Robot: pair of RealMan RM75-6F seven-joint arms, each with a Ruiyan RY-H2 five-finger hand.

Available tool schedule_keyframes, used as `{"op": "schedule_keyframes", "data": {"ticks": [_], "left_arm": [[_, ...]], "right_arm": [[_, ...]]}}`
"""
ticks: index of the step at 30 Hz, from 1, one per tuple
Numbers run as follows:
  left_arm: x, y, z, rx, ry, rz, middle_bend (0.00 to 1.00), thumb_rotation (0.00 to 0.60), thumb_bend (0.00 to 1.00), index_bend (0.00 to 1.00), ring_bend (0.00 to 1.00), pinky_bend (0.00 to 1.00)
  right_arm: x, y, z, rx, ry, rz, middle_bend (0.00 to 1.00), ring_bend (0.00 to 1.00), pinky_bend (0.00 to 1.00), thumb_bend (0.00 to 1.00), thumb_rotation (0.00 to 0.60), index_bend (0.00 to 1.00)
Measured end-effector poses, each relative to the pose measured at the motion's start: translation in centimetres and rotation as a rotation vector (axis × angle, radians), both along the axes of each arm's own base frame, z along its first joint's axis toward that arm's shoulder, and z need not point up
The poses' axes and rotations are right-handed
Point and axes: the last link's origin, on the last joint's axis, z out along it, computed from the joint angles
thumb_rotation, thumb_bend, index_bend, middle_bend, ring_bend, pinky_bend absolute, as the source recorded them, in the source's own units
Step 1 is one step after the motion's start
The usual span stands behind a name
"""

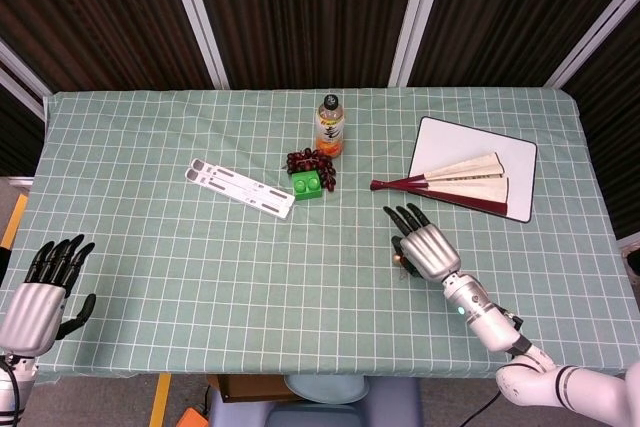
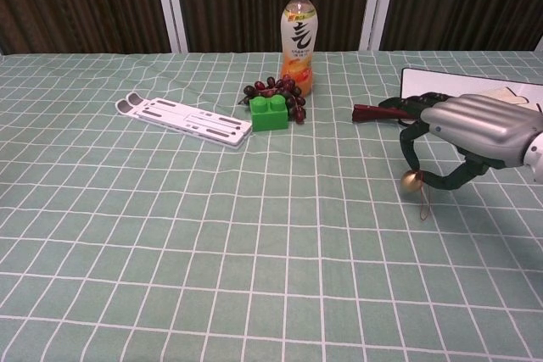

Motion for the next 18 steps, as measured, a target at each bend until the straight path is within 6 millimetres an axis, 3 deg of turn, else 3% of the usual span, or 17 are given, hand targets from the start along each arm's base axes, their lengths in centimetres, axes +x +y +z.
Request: {"op": "schedule_keyframes", "data": {"ticks": [12,18], "left_arm": [[-0.1,0.1,0.0,-0.005,0.0,0.003,0.0,0.6,0.44,0.0,0.0,0.02],[-0.1,0.1,0.1,-0.002,-0.004,0.004,0.0,0.6,0.44,0.0,0.0,0.02]], "right_arm": [[0.4,-1.1,-1.9,0.041,0.017,-0.026,0.1,0.0,0.0,0.62,0.6,0.74],[0.5,-1.4,-2.5,0.052,0.031,-0.042,0.1,0.0,0.0,0.62,0.6,0.63]]}}
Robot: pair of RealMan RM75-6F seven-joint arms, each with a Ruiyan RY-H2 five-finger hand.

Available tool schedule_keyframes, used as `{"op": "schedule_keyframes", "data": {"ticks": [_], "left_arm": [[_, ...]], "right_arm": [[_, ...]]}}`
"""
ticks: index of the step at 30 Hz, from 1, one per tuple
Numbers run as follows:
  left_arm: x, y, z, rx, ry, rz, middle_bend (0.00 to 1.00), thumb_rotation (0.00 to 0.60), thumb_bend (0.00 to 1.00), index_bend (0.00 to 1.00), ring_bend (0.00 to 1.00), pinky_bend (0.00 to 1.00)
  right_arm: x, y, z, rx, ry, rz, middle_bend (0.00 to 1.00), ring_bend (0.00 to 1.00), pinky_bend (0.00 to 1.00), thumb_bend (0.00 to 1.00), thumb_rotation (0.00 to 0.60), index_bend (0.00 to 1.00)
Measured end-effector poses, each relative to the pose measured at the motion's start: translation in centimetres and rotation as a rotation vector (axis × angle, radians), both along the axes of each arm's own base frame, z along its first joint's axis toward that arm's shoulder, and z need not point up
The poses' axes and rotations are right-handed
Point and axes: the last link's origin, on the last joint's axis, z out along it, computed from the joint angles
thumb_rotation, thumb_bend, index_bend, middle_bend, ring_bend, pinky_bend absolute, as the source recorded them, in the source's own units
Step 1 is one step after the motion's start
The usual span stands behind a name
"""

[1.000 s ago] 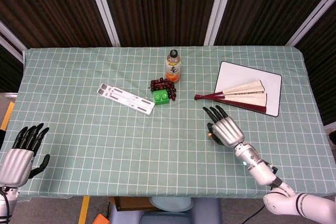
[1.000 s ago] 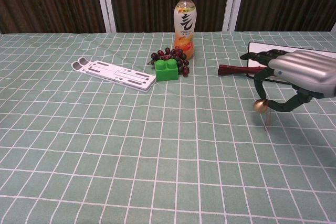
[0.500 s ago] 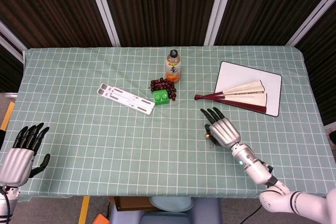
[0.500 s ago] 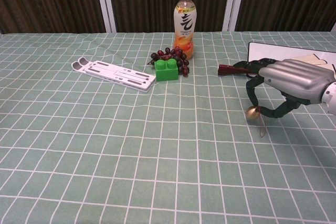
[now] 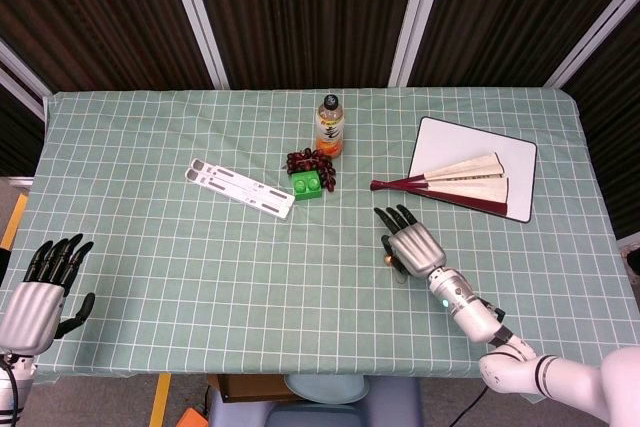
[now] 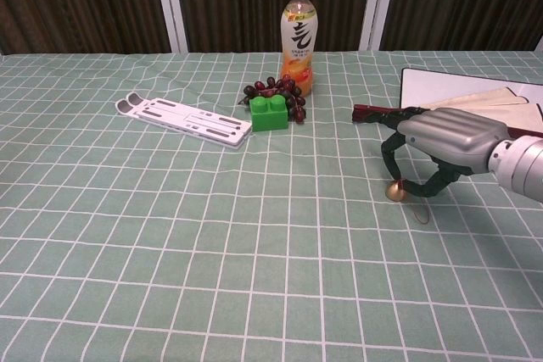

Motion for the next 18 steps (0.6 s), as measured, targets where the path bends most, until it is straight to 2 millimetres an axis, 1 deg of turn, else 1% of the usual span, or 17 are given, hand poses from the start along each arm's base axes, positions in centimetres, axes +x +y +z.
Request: {"op": "schedule_keyframes", "data": {"ticks": [5,14,17,18], "left_arm": [[0.0,0.0,0.0,0.001,0.001,-0.003,0.0,0.6,0.44,0.0,0.0,0.02],[0.1,-0.2,0.0,0.003,-0.001,-0.007,0.0,0.6,0.44,0.0,0.0,0.02],[0.1,-0.2,0.1,0.007,-0.001,-0.009,0.0,0.6,0.44,0.0,0.0,0.02],[0.1,-0.2,0.1,0.008,-0.001,-0.009,0.0,0.6,0.44,0.0,0.0,0.02]], "right_arm": [[-0.1,0.3,0.3,0.0,0.01,0.006,0.1,0.0,0.0,0.62,0.6,0.5],[-0.2,1.1,1.8,-0.032,0.0,0.017,0.06,0.0,0.0,0.62,0.6,0.38],[-0.1,1.7,2.6,-0.056,-0.019,0.031,0.04,0.0,0.0,0.62,0.6,0.31],[-0.1,1.9,2.9,-0.065,-0.026,0.036,0.03,0.0,0.0,0.62,0.6,0.27]]}}
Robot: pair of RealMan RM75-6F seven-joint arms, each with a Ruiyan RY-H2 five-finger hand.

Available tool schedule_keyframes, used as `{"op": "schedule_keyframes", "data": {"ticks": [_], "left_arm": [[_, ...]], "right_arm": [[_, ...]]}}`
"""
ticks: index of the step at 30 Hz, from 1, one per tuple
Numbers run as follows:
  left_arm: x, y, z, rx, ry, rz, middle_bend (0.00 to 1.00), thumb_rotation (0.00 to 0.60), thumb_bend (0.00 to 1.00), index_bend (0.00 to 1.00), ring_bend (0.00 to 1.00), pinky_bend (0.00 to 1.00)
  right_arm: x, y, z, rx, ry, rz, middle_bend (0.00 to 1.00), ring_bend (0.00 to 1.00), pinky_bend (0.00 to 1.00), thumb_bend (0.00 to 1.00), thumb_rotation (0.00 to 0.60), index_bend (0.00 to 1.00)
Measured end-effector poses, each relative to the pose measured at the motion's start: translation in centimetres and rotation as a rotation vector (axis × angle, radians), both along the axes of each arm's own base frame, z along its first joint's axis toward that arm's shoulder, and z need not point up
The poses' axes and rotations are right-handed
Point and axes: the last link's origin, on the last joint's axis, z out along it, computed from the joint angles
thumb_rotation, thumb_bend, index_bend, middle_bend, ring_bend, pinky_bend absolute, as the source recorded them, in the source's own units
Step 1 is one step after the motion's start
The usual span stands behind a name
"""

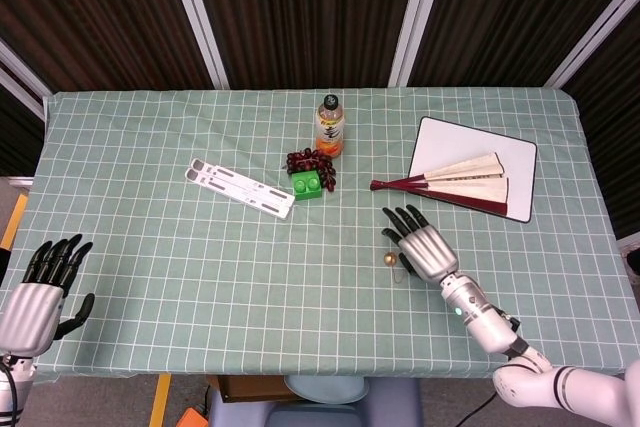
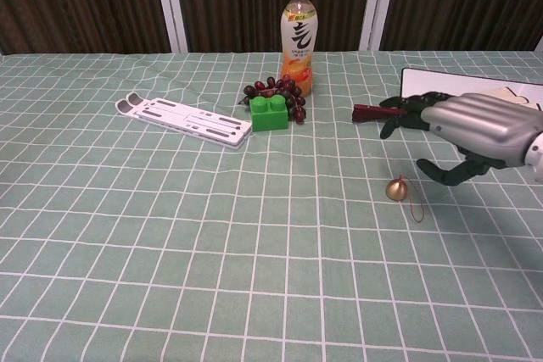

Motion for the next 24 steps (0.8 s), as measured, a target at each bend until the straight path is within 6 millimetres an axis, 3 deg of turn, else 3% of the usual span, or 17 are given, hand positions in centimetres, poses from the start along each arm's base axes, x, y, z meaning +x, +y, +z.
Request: {"op": "schedule_keyframes", "data": {"ticks": [2,5,9,16,19,24], "left_arm": [[0.0,0.0,0.1,0.004,-0.001,-0.003,0.0,0.6,0.44,0.0,0.0,0.02],[0.1,-0.1,0.1,0.01,-0.003,-0.008,0.0,0.6,0.44,0.0,0.0,0.03],[0.1,-0.2,0.2,0.017,-0.004,-0.013,0.0,0.6,0.44,0.0,0.0,0.03],[0.1,-0.5,0.2,0.031,0.013,-0.01,0.0,0.6,0.44,0.0,0.0,0.03],[0.1,-0.6,0.1,0.033,0.029,0.003,0.0,0.6,0.44,0.0,0.0,0.03],[0.0,-0.6,0.0,0.025,0.039,0.028,0.0,0.6,0.44,0.0,0.0,0.03]], "right_arm": [[0.0,0.7,0.8,-0.024,-0.019,0.014,0.01,0.0,0.0,0.59,0.6,0.17],[-0.3,2.2,2.0,-0.07,-0.05,0.031,0.0,0.0,0.0,0.45,0.6,0.02],[-1.9,5.4,3.9,-0.156,-0.089,0.023,0.0,0.0,0.0,0.36,0.6,0.0],[-6.2,13.8,6.8,-0.303,-0.124,-0.086,0.0,0.0,0.0,0.32,0.6,0.0],[-6.3,14.6,7.5,-0.337,-0.129,-0.091,0.0,0.0,0.0,0.32,0.6,0.0],[-6.9,14.2,8.4,-0.389,-0.118,-0.155,0.0,0.0,0.0,0.32,0.6,0.0]]}}
